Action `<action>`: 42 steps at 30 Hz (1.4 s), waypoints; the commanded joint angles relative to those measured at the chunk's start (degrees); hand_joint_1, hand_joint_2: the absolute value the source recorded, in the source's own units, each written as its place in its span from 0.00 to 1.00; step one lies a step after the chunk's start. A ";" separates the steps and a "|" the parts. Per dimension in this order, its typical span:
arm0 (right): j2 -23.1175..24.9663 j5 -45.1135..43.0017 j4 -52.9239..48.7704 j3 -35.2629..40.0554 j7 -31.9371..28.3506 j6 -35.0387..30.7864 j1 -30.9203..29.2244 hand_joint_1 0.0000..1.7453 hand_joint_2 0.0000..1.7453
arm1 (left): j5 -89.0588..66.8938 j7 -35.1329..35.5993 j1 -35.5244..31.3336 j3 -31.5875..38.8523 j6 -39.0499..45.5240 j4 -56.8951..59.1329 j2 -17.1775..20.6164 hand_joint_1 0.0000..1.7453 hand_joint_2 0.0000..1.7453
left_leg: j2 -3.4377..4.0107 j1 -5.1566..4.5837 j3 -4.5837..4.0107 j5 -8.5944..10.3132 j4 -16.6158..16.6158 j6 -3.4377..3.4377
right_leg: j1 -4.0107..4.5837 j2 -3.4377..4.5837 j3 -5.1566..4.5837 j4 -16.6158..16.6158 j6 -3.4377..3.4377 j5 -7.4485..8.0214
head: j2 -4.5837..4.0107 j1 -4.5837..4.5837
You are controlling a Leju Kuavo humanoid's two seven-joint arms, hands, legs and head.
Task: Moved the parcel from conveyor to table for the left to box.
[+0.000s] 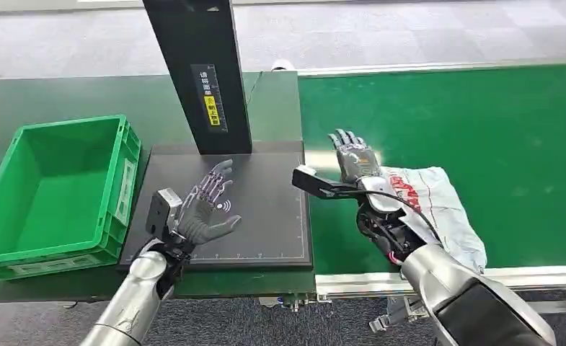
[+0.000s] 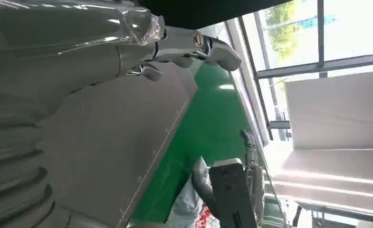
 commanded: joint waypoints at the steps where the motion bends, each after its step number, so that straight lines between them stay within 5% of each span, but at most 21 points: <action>1: 0.12 2.21 4.67 -6.36 1.86 7.69 -1.13 0.00 1.00 | -0.96 1.28 -0.78 1.49 -0.01 1.16 -1.52 0.00 1.00 | -0.13 0.00 0.08 -0.02 -0.02 0.13 | 0.04 -0.15 0.14 -0.05 -0.14 -0.03 | 0.00 0.02; 16: -4.54 5.25 -8.05 -10.47 -7.41 14.59 13.29 0.00 1.00 | -2.93 0.91 5.99 3.90 0.61 -5.22 0.35 0.00 1.00 | -0.10 0.01 0.21 -0.04 -0.13 0.11 | 0.05 -0.12 0.26 -0.15 -0.13 -0.05 | 0.00 0.02; 26: -4.79 7.00 -7.64 -10.88 -7.02 14.26 13.28 0.00 1.00 | -2.76 2.56 9.15 6.27 1.47 -10.10 0.80 0.00 1.00 | 0.04 -0.01 0.11 -0.08 -0.03 0.15 | 0.04 0.00 0.12 -0.04 -0.19 -0.04 | 0.00 0.00; 36: -3.61 11.24 -20.15 -15.96 -8.60 -4.21 15.13 0.00 1.00 | -2.41 2.29 16.74 8.28 1.60 -17.70 1.15 0.00 1.00 | 0.19 -0.02 0.16 -0.14 -0.06 0.17 | 0.04 0.15 0.12 -0.07 -0.18 -0.04 | 0.00 0.00; 42: -3.21 11.11 -20.91 -16.47 -8.98 -4.83 15.39 0.00 1.00 | -2.41 2.25 16.86 8.33 1.60 -17.77 1.01 0.00 1.00 | 0.05 0.01 0.12 -0.09 -0.06 0.15 | 0.06 0.01 0.12 -0.06 -0.21 -0.05 | 0.00 -0.02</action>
